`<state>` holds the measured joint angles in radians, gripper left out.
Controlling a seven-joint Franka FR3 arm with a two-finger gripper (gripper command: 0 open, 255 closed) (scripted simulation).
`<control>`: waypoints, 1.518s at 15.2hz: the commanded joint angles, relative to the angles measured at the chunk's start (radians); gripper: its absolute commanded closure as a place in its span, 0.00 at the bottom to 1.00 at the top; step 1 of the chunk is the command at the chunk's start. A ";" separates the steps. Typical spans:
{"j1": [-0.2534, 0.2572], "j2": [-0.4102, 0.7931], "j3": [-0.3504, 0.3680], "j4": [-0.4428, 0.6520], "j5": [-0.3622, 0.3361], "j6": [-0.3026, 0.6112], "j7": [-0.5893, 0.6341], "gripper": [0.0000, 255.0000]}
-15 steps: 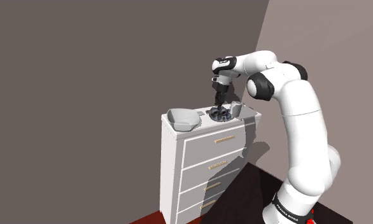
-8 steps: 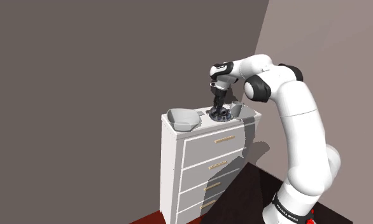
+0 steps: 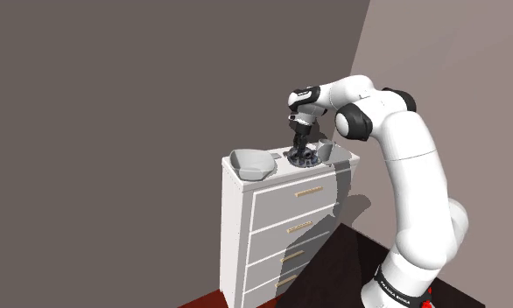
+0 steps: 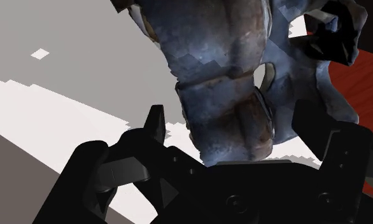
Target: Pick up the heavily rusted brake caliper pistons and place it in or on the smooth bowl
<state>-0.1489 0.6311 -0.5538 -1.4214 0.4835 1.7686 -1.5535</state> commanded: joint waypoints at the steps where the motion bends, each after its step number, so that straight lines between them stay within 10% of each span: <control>1: 0.000 0.000 0.000 0.000 0.000 0.000 0.000 1.00; 23: -0.012 -0.041 -0.015 0.114 -0.027 -0.143 0.040 1.00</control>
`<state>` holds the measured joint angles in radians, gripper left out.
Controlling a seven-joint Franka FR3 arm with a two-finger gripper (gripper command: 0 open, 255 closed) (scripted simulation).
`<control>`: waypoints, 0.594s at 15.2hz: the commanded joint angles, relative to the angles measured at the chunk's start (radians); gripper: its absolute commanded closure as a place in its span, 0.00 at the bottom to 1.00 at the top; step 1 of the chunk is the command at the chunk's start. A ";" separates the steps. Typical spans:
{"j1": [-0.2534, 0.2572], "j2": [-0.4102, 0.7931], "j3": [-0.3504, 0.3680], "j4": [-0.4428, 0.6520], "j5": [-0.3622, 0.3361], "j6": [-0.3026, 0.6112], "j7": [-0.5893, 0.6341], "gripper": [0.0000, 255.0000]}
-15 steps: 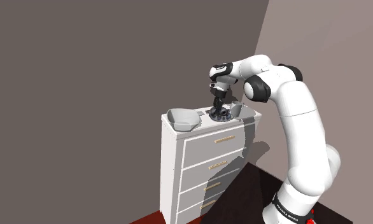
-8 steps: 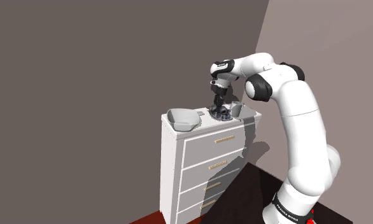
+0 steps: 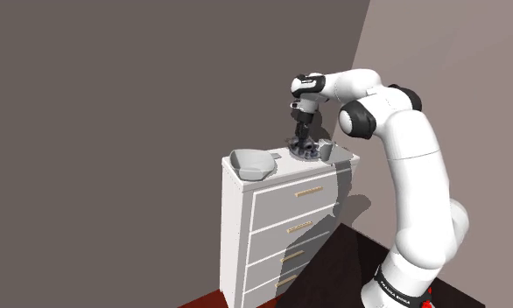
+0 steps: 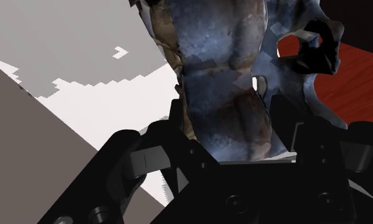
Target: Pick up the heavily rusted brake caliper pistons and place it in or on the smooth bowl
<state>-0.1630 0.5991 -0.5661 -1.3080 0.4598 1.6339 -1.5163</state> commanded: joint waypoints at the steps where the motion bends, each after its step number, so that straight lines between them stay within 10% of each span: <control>1: 0.000 -0.011 -0.003 0.012 -0.005 -0.020 0.005 1.00; 9: -0.022 -0.013 -0.005 0.119 -0.009 -0.123 0.030 1.00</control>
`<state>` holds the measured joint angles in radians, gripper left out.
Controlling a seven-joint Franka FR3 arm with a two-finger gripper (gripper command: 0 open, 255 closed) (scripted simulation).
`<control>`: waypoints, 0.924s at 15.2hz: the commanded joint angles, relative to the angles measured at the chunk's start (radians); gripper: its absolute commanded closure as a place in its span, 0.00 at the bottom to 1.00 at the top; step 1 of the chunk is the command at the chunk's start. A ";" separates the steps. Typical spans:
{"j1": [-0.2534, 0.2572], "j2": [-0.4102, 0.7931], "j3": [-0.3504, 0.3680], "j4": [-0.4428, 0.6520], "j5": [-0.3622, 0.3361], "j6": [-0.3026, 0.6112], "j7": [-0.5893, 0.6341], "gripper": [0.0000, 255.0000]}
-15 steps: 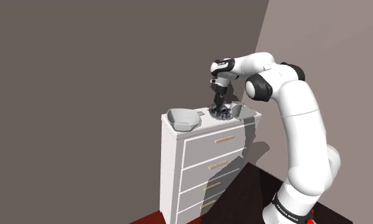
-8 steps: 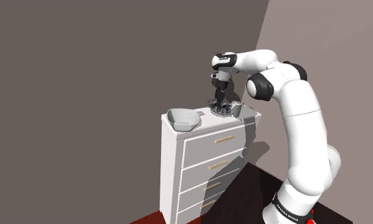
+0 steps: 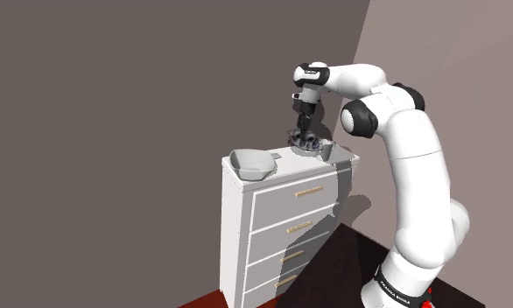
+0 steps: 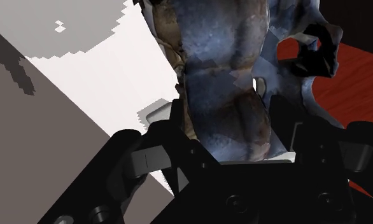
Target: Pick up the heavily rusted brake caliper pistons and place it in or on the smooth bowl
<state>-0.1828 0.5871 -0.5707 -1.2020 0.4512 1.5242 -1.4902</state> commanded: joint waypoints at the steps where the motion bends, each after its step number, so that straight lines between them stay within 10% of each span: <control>1: -0.006 0.000 0.000 0.029 0.000 -0.027 0.007 1.00; 8: -0.036 0.016 0.003 0.145 0.007 -0.120 0.028 1.00; 14: 0.106 -0.066 0.015 0.019 -0.018 -0.050 0.137 1.00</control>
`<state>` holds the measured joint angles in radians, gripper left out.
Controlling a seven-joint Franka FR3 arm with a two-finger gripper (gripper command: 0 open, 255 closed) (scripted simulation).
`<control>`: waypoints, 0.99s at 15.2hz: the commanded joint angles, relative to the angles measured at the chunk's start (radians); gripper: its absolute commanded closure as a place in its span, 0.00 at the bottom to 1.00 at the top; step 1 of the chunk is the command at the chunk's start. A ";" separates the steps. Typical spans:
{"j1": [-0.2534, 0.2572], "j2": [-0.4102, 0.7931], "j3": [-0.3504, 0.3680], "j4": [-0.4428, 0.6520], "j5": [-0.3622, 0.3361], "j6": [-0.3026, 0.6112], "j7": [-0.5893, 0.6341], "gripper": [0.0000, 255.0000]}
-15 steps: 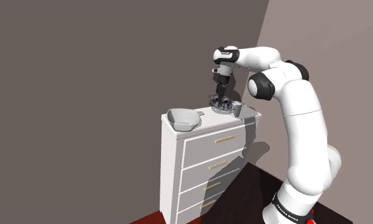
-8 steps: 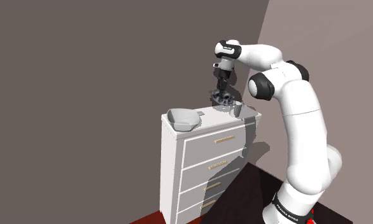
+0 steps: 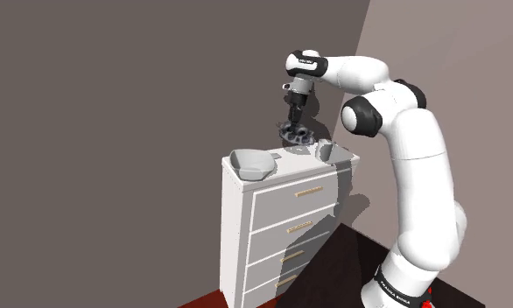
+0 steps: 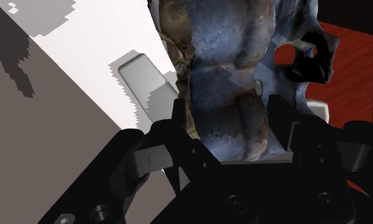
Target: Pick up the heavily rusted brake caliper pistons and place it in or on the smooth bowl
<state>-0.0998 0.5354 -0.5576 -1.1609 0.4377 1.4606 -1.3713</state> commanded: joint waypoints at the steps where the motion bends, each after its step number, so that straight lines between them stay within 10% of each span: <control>1: 0.044 -0.023 0.005 -0.036 -0.007 0.023 0.037 1.00; 15: 0.264 -0.030 0.077 -0.033 -0.004 0.085 0.317 1.00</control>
<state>0.1503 0.5015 -0.4861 -1.2016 0.4320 1.5421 -1.0763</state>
